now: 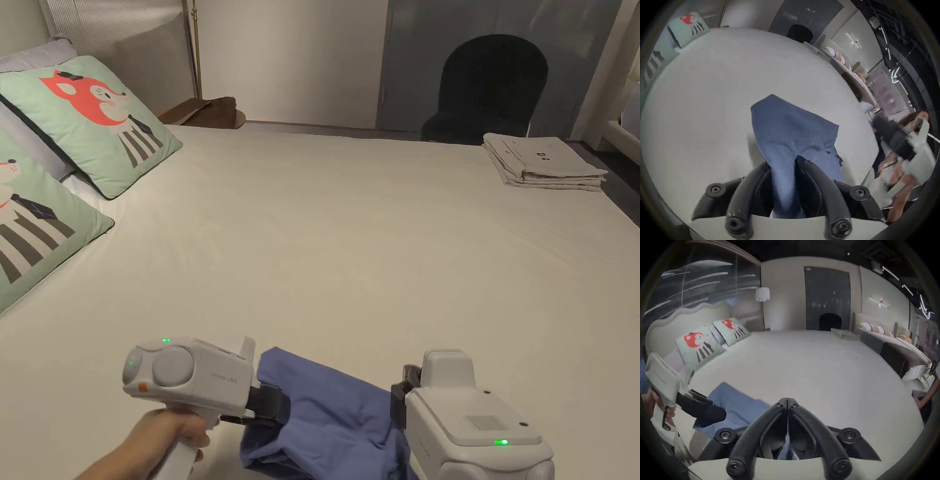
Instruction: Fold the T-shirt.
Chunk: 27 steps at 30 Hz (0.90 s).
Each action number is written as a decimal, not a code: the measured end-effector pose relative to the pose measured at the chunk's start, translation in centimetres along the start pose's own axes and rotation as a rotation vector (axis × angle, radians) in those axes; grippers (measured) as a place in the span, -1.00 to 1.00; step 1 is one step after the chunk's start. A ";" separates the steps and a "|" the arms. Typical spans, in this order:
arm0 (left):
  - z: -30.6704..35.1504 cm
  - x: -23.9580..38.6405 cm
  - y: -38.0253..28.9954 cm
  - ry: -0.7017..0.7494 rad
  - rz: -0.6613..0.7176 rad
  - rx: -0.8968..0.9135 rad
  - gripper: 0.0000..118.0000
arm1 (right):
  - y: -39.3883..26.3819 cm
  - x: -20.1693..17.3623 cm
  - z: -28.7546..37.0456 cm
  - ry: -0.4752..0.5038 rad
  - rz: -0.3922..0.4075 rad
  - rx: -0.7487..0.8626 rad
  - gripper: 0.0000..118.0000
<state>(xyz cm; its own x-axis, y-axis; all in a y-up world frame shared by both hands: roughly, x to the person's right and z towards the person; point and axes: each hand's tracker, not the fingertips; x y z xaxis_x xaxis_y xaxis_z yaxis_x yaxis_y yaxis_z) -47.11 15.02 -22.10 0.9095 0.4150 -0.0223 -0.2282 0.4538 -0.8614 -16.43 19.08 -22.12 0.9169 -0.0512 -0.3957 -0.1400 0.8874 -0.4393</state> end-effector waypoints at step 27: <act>19.9 -34.8 0.9 0.528 0.155 0.023 -0.48 | 5.4 -20.8 -7.2 0.206 0.136 0.144 -1.00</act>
<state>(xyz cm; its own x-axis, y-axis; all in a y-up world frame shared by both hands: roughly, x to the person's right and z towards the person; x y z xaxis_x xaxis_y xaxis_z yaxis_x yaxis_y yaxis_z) -85.89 16.67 -12.02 0.9141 0.0290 -0.4044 -0.3752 0.4385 -0.8167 -38.98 21.58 -22.06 0.7959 -0.0066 -0.6054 -0.1884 0.9476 -0.2580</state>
